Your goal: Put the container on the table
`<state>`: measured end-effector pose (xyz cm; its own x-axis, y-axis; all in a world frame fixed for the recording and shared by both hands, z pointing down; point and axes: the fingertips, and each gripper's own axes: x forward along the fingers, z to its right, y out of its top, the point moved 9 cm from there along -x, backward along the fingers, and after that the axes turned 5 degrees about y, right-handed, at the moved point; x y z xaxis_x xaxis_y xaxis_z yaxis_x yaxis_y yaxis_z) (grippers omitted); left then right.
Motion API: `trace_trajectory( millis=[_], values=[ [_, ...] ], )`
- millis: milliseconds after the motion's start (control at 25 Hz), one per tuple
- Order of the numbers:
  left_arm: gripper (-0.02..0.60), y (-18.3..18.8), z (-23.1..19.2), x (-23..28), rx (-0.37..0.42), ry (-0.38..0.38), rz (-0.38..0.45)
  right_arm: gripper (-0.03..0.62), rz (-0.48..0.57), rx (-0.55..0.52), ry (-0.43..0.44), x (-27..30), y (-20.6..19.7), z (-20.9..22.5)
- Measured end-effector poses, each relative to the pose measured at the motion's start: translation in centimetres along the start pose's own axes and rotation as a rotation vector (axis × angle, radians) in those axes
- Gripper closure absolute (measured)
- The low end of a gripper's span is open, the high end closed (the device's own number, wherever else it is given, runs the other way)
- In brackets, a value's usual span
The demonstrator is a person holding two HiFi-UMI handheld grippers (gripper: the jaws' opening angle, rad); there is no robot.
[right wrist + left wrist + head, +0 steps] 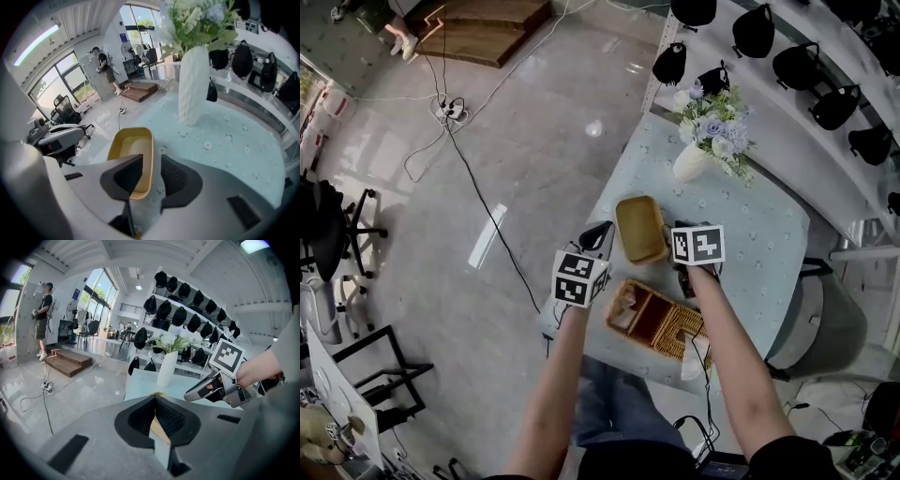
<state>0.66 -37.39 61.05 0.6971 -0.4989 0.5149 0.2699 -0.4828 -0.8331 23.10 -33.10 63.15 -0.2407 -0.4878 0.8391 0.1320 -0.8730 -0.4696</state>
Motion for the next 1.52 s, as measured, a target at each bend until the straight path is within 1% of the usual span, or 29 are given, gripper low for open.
trace_trajectory(
  millis=[80,240,320,400,440,560,600,840,1000,1160,1360,1520],
  values=[
    [0.574,1.0,0.4,-0.8,0.011,-0.004,0.023,0.476,0.079,-0.004,-0.005,-2.1,0.4,-0.2],
    [0.573,2.9,1.5,-3.2,0.022,-0.008,0.072,0.479,0.248,-0.052,0.019,-6.6,0.5,-1.3],
    [0.574,4.1,2.0,-4.5,0.031,-0.008,0.102,0.491,0.342,-0.068,0.026,-9.2,0.5,-2.1],
    [0.574,5.3,2.7,-5.8,0.048,-0.009,0.134,0.514,0.446,-0.079,0.032,-11.9,0.3,-3.0],
    [0.574,5.9,3.1,-6.5,0.059,-0.01,0.15,0.536,0.503,-0.084,0.032,-13.2,0.1,-3.4],
    [0.573,7.6,4.4,-8.8,0.086,-0.014,0.202,0.583,0.67,-0.093,0.018,-17.5,-0.4,-4.5],
    [0.574,8.2,4.8,-9.7,0.096,-0.016,0.22,0.59,0.716,-0.091,0.013,-18.8,-0.6,-4.9],
    [0.573,11.1,6.9,-14.1,0.155,-0.017,0.32,0.594,0.921,-0.087,-0.03,-25.7,-2.1,-6.1],
    [0.574,13.0,8.0,-17.1,0.179,-0.022,0.402,0.594,1.021,-0.088,-0.057,-29.5,-3.2,-6.4],
    [0.574,14.8,8.8,-19.2,0.198,-0.022,0.469,0.595,1.083,-0.101,-0.086,-32.1,-3.9,-6.6],
    [0.573,15.6,9.3,-21.1,0.219,-0.017,0.494,0.595,1.128,-0.113,-0.131,-34.5,-5.5,-6.3],
    [0.574,15.9,9.4,-22.0,0.23,-0.008,0.51,0.595,1.145,-0.116,-0.148,-35.0,-6.4,-6.2]
  ],
)
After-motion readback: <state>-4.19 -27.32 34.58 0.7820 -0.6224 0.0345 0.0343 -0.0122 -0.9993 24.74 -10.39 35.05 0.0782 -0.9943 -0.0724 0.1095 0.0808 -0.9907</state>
